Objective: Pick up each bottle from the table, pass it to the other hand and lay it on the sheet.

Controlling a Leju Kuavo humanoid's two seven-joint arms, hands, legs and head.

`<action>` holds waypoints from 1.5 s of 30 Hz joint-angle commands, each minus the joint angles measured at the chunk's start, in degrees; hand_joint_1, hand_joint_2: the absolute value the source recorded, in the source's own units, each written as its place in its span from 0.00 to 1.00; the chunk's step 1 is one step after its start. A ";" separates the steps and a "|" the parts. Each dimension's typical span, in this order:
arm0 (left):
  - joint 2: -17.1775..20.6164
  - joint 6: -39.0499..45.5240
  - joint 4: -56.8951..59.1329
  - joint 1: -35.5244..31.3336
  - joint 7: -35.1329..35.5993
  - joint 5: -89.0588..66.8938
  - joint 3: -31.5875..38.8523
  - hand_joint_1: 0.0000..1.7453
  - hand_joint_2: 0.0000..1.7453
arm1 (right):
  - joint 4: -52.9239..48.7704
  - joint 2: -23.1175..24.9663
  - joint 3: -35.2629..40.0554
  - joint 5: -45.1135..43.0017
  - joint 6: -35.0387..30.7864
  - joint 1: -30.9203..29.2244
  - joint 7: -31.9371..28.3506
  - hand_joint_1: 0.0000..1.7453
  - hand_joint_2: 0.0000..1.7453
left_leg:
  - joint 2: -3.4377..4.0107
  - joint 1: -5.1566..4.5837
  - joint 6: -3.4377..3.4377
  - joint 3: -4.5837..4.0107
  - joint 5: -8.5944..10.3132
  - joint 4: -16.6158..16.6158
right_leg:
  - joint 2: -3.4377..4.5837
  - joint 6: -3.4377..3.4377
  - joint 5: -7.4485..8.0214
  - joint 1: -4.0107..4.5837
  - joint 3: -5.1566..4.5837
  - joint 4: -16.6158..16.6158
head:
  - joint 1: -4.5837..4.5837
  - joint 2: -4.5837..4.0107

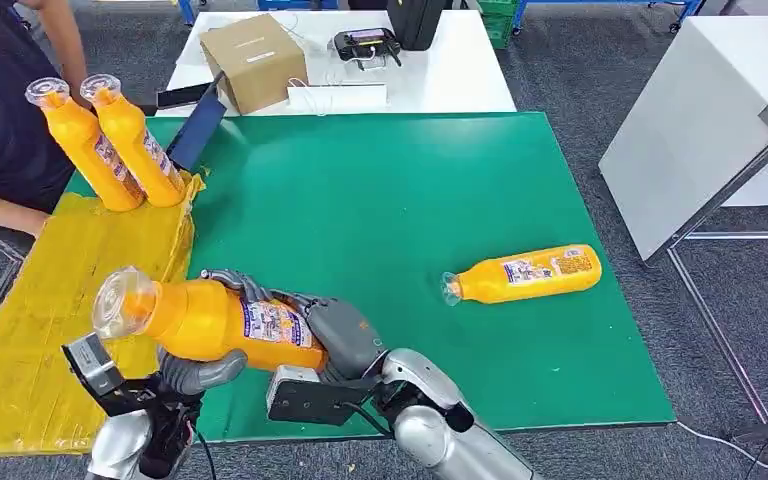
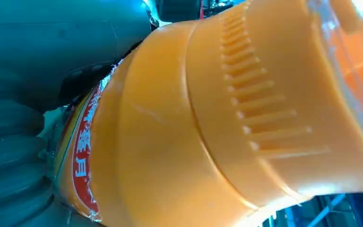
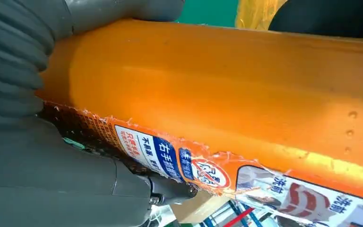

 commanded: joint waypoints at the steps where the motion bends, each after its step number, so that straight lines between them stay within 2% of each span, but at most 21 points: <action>1: 0.10 -0.02 2.48 -2.32 -0.35 0.24 1.08 1.00 1.00 | 4.70 -2.52 1.43 -0.04 -0.28 -1.47 0.57 1.00 1.00 | -0.10 0.04 -0.03 0.14 -0.01 -0.05 | 0.10 -0.05 -0.02 0.01 0.16 -0.07 | 0.00 0.00; 3: 0.17 2.45 1.70 -2.39 -1.16 -2.29 2.07 1.00 1.00 | 3.91 -3.21 -0.25 1.86 -2.44 -0.68 1.41 1.00 1.00 | -0.15 0.04 -0.04 0.16 -0.01 -0.06 | 0.11 -0.06 -0.03 0.02 0.19 -0.08 | -0.02 0.00; 4: -0.22 15.58 0.49 -2.80 -4.98 -16.69 2.90 1.00 1.00 | 1.40 -3.95 -2.73 5.65 -6.85 1.41 3.38 0.00 1.00 | -0.19 0.06 -0.05 0.19 -0.03 -0.04 | 0.11 -0.08 -0.05 0.03 0.23 -0.07 | -0.02 0.00; 6: -0.58 30.06 -0.68 -4.93 -4.25 -39.29 6.11 1.00 1.00 | -7.13 -7.38 -8.95 6.56 -5.05 6.52 4.67 0.00 1.00 | -0.43 0.10 -0.04 0.13 -0.03 0.00 | -0.08 -0.07 -0.10 0.06 0.27 -0.07 | -0.02 0.00; 7: -0.69 34.23 -0.64 -5.56 -3.96 -45.30 7.24 1.00 1.00 | -10.22 -8.77 -11.08 7.22 -4.49 8.39 4.63 0.00 0.00 | -0.52 0.09 -0.05 0.16 -0.05 0.02 | -0.09 -0.09 -0.14 0.04 0.30 -0.04 | -0.02 0.00; 8: -0.50 41.83 -0.46 -5.88 -2.63 -55.64 8.86 1.00 1.00 | -14.11 -10.72 -13.64 7.85 -3.61 10.79 4.41 0.00 0.00 | -0.59 0.09 -0.02 -0.02 0.02 0.06 | -0.31 -0.05 -0.11 0.06 0.14 -0.02 | -0.02 0.00; 13: -0.57 42.11 -0.64 -5.23 -2.85 -55.80 9.36 1.00 1.00 | -15.07 -10.34 -14.96 8.11 -2.08 11.67 3.83 0.00 0.00 | -0.22 -0.01 -0.02 -0.04 -0.02 0.04 | -0.02 -0.04 -0.03 -0.02 0.02 0.01 | 0.00 0.00; 19: -0.34 43.90 -0.27 -5.30 -2.83 -58.17 8.86 1.00 1.00 | -14.35 -9.62 -14.81 8.86 -2.45 11.48 3.96 0.00 0.00 | -0.27 0.00 -0.06 0.04 -0.04 0.02 | 0.03 -0.08 -0.07 -0.01 0.08 0.01 | -0.02 0.00; 20: 0.84 50.47 0.97 -5.41 1.00 -68.60 9.92 1.00 1.00 | -16.98 -11.73 -16.03 9.12 -3.73 12.76 4.06 0.00 0.00 | -0.21 0.02 -0.04 -0.01 -0.03 0.03 | 0.02 -0.07 -0.04 0.01 0.03 0.00 | -0.02 0.00; 24: 6.29 57.14 6.71 -5.90 9.50 -91.02 12.62 1.00 1.00 | -26.91 -18.64 -25.13 8.88 -5.60 18.65 2.65 0.00 0.00 | -0.42 -0.01 -0.03 0.08 -0.03 -0.02 | -0.12 -0.05 -0.11 -0.03 0.15 -0.03 | -0.02 0.00; 25: 9.13 59.15 8.61 -6.22 12.36 -95.00 13.13 1.00 1.00 | -27.75 -19.54 -27.35 7.33 -5.52 19.02 0.45 0.00 0.00 | -0.37 -0.02 -0.01 0.03 -0.01 -0.02 | -0.17 -0.03 -0.07 -0.04 0.10 -0.04 | 0.00 0.00; 26: 14.19 60.49 11.41 -7.12 16.47 -95.00 10.82 1.00 1.00 | -28.21 -19.61 -30.44 7.41 -7.09 19.47 -2.37 0.00 0.00 | -0.48 -0.02 -0.01 0.13 -0.04 -0.03 | -0.16 -0.04 -0.13 -0.06 0.22 -0.05 | 0.00 0.00; 28: 15.51 60.57 14.27 -7.63 19.39 -95.00 9.44 1.00 1.00 | -28.83 -20.34 -32.95 8.43 -6.33 20.99 -2.75 0.00 0.00 | -0.31 -0.07 -0.02 0.04 0.01 -0.05 | -0.14 -0.04 -0.06 -0.08 0.10 -0.02 | 0.00 0.00; 30: 19.87 60.22 17.41 -8.48 23.42 -95.00 6.44 1.00 1.00 | -29.48 -21.31 -35.41 8.81 -6.08 23.06 -2.84 0.00 0.00 | -0.31 -0.01 -0.04 0.05 -0.01 -0.02 | -0.07 -0.08 -0.06 -0.02 0.10 -0.03 | 0.00 0.00; 31: 24.34 59.50 18.85 -9.67 29.49 -95.00 1.02 1.00 1.00 | -29.46 -21.83 -35.93 9.08 -5.57 23.41 -3.06 0.00 0.00 | -0.26 -0.02 -0.04 0.03 0.01 -0.03 | -0.11 -0.07 -0.06 -0.03 0.04 -0.02 | 0.00 0.00; 32: 24.40 53.06 21.82 -10.21 30.97 -95.00 -3.85 1.00 1.00 | -29.36 -23.20 -36.26 10.99 -4.55 23.70 -2.11 0.00 0.00 | -0.38 -0.01 -0.09 0.09 0.00 -0.03 | -0.13 -0.12 -0.12 -0.03 0.11 0.00 | -0.02 0.00; 33: 25.42 51.34 25.10 -10.95 30.96 -95.00 -6.10 1.00 1.00 | -29.31 -24.04 -37.45 11.08 -4.04 23.85 -2.15 0.00 0.00 | -0.49 -0.04 -0.05 0.08 0.04 -0.07 | -0.30 -0.07 -0.10 -0.06 0.14 -0.04 | 0.00 0.00; 34: 24.30 49.85 27.93 -11.10 28.40 -95.00 -4.62 1.00 1.00 | -28.92 -24.35 -38.31 10.92 -3.46 23.61 -2.31 0.00 0.00 | -0.64 0.00 -0.09 0.15 0.02 -0.06 | -0.30 -0.13 -0.15 -0.04 0.24 -0.02 | 0.00 0.00; 36: 24.11 45.73 31.70 -12.63 27.15 -95.00 -4.85 1.00 1.00 | -27.87 -24.40 -39.01 11.11 -2.18 22.57 -2.40 0.00 0.00 | -0.24 -0.07 -0.02 0.09 0.03 -0.09 | -0.10 -0.04 -0.04 -0.09 0.01 -0.04 | -0.07 0.00; 38: 23.43 41.04 36.35 -14.42 23.97 -95.00 -2.69 1.00 1.00 | -25.85 -24.26 -39.30 11.02 -1.54 20.67 -2.42 0.00 0.00 | -0.26 -0.01 -0.05 0.18 -0.01 -0.06 | 0.05 -0.08 -0.05 -0.04 0.18 -0.06 | -0.02 0.00; 45: 23.93 38.30 40.51 -14.07 17.23 -94.52 1.42 1.00 1.00 | -21.22 -24.53 -40.12 8.92 -0.24 16.91 -2.66 0.00 0.00 | -0.05 0.00 -0.03 0.05 -0.01 -0.04 | 0.10 -0.06 0.01 -0.01 0.04 -0.06 | 0.00 0.00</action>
